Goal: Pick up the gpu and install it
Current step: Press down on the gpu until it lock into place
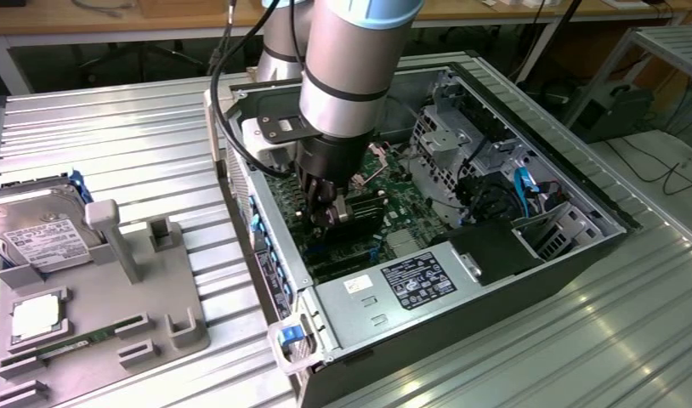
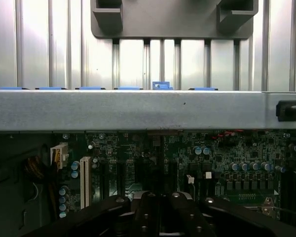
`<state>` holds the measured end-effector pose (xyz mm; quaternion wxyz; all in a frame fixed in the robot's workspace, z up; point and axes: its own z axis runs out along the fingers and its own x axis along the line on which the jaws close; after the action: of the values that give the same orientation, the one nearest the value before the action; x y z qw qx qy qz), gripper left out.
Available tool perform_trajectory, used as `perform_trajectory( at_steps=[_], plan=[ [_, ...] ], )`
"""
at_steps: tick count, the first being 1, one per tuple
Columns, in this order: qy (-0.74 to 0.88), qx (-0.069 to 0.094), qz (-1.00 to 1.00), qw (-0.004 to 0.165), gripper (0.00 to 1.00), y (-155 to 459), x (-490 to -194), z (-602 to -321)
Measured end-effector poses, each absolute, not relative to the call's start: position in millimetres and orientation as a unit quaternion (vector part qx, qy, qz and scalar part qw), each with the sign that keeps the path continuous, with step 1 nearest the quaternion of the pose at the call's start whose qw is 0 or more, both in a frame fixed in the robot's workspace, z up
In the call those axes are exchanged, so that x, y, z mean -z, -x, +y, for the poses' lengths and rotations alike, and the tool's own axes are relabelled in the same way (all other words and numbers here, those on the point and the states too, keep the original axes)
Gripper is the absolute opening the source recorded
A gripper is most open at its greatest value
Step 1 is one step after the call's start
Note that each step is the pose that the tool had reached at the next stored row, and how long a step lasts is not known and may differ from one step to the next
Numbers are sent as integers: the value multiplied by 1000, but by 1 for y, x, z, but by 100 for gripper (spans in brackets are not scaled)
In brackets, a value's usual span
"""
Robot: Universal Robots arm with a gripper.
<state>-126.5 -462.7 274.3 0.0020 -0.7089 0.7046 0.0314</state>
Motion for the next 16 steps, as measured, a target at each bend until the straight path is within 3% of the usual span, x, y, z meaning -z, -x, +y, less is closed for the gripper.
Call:
perform_trajectory(
  at_steps=[16],
  plan=[
    [709,-31,705,1,11,127,-274,-463]
  ],
)
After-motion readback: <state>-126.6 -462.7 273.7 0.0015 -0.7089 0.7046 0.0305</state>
